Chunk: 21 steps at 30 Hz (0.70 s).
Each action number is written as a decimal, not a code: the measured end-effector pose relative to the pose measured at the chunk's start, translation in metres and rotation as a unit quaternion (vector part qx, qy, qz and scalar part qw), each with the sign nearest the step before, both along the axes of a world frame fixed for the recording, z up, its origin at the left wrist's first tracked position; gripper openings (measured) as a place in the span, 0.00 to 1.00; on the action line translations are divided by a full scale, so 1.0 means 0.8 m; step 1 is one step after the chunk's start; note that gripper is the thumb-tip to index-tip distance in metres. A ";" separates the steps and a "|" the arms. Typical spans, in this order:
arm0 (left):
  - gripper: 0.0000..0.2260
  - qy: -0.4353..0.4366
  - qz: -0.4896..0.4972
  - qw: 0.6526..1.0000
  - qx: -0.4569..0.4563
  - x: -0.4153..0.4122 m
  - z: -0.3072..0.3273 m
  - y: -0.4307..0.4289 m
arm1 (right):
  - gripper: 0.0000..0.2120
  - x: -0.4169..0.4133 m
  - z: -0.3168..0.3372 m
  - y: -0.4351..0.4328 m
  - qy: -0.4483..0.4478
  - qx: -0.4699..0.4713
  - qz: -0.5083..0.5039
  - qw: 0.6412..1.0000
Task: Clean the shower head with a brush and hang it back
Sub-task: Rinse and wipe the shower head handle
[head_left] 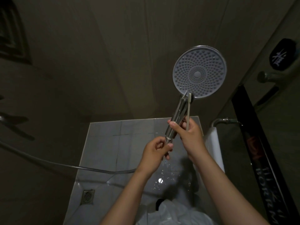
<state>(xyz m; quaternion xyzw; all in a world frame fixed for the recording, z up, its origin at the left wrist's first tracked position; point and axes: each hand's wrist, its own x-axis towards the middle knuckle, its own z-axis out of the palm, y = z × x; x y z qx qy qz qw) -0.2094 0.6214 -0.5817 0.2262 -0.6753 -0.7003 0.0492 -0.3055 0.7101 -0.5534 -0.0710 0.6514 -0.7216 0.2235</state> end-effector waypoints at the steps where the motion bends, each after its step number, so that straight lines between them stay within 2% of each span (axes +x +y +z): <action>1: 0.03 0.005 0.021 1.000 0.000 0.000 0.001 0.002 | 0.07 0.000 0.000 -0.001 0.002 0.001 0.001 1.000; 5: 0.12 0.009 0.078 0.997 -0.010 -0.003 0.003 0.003 | 0.07 0.001 -0.004 -0.005 0.008 -0.002 0.003 1.000; 12: 0.02 -0.023 0.009 0.999 0.022 0.003 0.018 -0.003 | 0.05 0.003 -0.007 0.000 0.018 -0.017 -0.011 1.000; 16: 0.07 -0.034 -0.010 0.999 0.035 0.007 0.014 -0.007 | 0.04 0.004 -0.011 0.001 0.022 -0.015 -0.010 1.000; 21: 0.05 -0.036 0.019 0.999 0.024 0.011 0.013 -0.007 | 0.05 0.003 -0.015 -0.001 0.032 -0.011 -0.017 0.999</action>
